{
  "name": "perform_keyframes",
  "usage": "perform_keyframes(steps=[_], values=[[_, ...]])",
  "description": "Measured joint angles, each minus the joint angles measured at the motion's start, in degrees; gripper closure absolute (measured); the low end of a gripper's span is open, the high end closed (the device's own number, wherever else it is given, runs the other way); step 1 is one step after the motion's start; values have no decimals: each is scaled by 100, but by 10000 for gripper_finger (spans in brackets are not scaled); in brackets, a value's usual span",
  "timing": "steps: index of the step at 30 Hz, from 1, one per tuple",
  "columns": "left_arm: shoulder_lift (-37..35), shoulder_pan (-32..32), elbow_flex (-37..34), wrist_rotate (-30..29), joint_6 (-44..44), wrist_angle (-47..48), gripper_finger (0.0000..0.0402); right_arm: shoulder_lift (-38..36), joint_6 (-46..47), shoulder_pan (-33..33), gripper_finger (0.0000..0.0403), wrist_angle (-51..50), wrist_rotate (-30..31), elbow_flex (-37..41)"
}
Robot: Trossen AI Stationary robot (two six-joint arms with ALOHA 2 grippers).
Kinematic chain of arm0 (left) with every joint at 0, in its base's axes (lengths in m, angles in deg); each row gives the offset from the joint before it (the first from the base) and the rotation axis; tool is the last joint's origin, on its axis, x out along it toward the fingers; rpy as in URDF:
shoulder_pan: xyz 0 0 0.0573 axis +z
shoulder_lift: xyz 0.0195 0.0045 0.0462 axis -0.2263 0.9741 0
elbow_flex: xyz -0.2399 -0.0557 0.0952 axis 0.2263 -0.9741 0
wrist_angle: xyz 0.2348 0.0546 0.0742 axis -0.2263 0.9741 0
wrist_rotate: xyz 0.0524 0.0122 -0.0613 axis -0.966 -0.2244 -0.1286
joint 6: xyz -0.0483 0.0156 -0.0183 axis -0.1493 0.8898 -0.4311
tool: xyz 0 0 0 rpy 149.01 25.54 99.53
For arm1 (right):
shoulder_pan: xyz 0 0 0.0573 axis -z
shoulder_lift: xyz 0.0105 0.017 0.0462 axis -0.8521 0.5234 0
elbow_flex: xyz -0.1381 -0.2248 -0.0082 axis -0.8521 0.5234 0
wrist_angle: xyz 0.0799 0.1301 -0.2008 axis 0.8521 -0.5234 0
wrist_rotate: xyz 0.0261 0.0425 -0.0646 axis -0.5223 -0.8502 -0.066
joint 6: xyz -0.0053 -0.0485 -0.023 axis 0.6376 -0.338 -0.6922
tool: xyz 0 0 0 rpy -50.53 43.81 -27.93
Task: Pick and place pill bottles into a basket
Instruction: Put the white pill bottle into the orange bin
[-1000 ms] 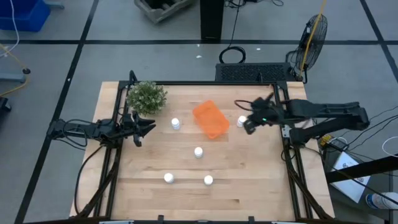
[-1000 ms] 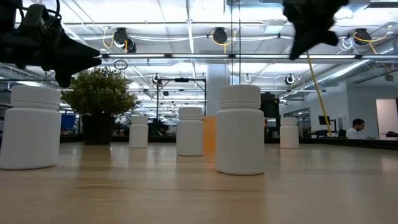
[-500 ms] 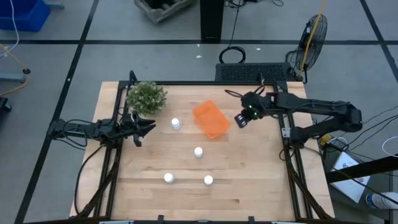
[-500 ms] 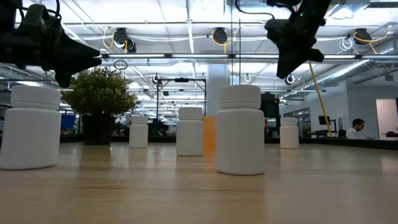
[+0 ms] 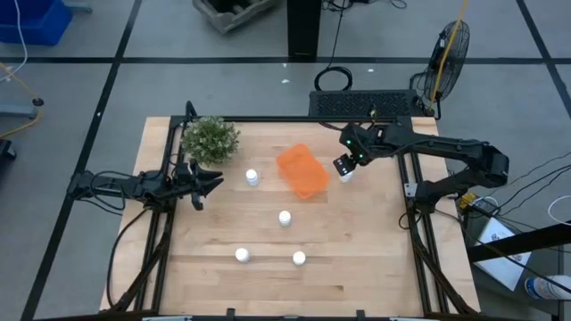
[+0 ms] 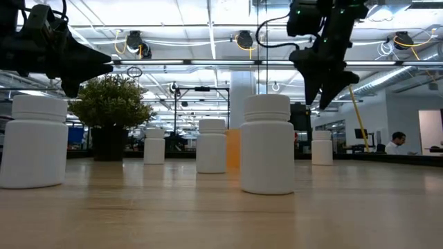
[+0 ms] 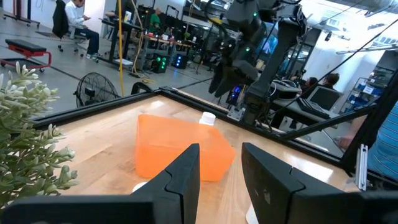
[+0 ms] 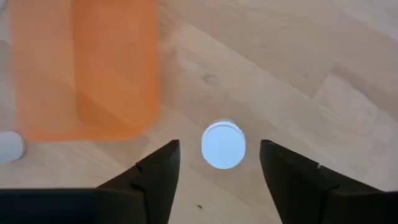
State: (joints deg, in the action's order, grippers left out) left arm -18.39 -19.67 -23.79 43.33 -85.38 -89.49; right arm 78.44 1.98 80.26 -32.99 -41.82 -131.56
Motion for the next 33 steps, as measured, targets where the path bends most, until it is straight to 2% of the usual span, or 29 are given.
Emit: perform_keyframes(steps=[10, 20, 26, 33], values=[[0, 2, 0, -4, -4, -2, 279, 605, -113, 11, 148, 59, -35, 226], [0, 2, 0, -2, -30, -5, 279, 689, -92, 11, 138, 554, -159, 640], [0, 2, 0, -4, -17, -7, 279, 689, -17, 11, 148, 789, -189, 853], [0, 2, 0, -2, -2, -7, 279, 689, -63, 54, 186, 1017, -297, 998]])
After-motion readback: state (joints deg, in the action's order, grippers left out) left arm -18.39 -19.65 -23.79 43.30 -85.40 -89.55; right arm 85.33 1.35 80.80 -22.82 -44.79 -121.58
